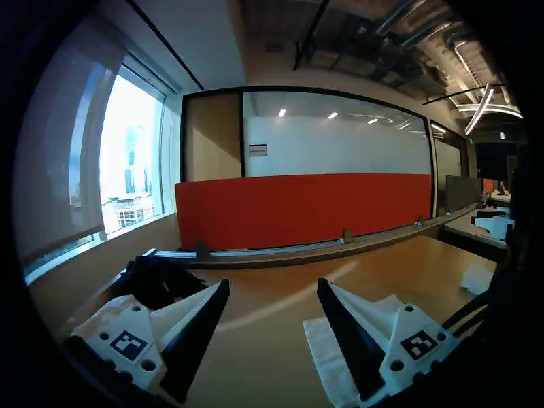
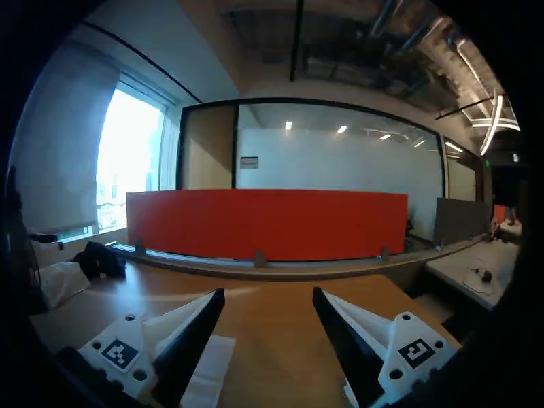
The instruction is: Fold towel
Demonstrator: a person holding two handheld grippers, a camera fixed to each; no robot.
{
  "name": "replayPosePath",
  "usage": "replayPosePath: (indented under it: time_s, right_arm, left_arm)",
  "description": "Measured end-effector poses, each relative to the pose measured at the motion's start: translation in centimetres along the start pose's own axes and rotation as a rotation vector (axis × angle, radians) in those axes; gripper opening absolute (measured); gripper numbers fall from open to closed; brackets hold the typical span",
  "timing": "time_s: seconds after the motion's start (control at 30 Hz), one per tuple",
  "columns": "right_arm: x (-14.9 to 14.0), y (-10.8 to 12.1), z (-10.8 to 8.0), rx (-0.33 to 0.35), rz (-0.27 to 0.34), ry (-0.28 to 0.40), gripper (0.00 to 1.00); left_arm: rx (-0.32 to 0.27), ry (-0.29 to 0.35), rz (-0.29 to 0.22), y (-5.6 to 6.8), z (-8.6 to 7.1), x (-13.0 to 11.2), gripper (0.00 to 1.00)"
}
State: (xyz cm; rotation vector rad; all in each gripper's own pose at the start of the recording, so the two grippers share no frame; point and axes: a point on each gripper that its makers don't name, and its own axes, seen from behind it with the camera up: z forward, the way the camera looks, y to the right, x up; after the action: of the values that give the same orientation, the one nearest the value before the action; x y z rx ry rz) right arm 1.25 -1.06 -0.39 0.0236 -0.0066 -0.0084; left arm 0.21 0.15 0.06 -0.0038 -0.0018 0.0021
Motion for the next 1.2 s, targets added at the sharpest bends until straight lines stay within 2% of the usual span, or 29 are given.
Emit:
replayPosePath:
  time_s: [0.2, 0.4, 0.67, 0.87, 1.0, 1.2]
  right_arm:
    - [2.0, -1.7, -0.3, 0.06, -0.035, -0.025, 1.0]
    - [2.1, -3.1, -0.6, 0.118, -0.067, -0.079, 1.0]
    - [1.1, -5.5, -1.3, 0.237, -0.113, -0.162, 1.0]
    - [-1.0, -7.0, -1.6, 0.327, -0.147, -0.251, 1.0]
    - [-2.4, -7.6, -1.7, 0.364, -0.155, -0.303, 1.0]
    - [-4.5, -8.0, -2.0, 0.403, -0.169, -0.363, 1.0]
  left_arm:
    - [-0.05, -0.022, 0.027, 1.4, 0.5, 1.9, 0.96]
    - [-0.105, -0.062, 0.052, 2.6, 0.9, 2.2, 0.96]
    - [-0.208, -0.136, 0.094, 4.8, 1.1, 1.0, 0.96]
    - [-0.259, -0.193, 0.1, 6.0, 1.1, -0.8, 0.96]
    - [-0.297, -0.227, 0.099, 6.9, 1.1, -2.0, 0.96]
    - [-0.324, -0.273, 0.112, 7.6, 1.0, -3.9, 0.96]
